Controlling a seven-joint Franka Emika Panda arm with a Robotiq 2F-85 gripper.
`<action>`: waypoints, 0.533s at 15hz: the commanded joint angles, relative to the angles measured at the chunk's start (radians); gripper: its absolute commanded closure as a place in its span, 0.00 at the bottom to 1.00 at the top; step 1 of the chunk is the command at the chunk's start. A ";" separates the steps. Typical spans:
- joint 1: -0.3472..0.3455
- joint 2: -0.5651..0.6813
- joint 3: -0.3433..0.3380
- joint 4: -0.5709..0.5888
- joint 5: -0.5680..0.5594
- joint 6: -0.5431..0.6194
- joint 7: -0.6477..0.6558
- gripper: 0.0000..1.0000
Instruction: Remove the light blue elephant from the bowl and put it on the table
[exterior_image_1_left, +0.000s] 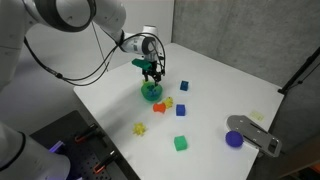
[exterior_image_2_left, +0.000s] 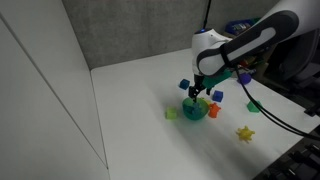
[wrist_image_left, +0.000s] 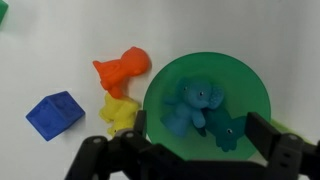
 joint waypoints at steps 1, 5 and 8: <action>0.007 0.057 -0.015 0.019 0.012 0.091 -0.037 0.00; 0.003 0.101 -0.017 0.018 0.021 0.170 -0.059 0.00; -0.001 0.122 -0.013 0.015 0.024 0.210 -0.085 0.00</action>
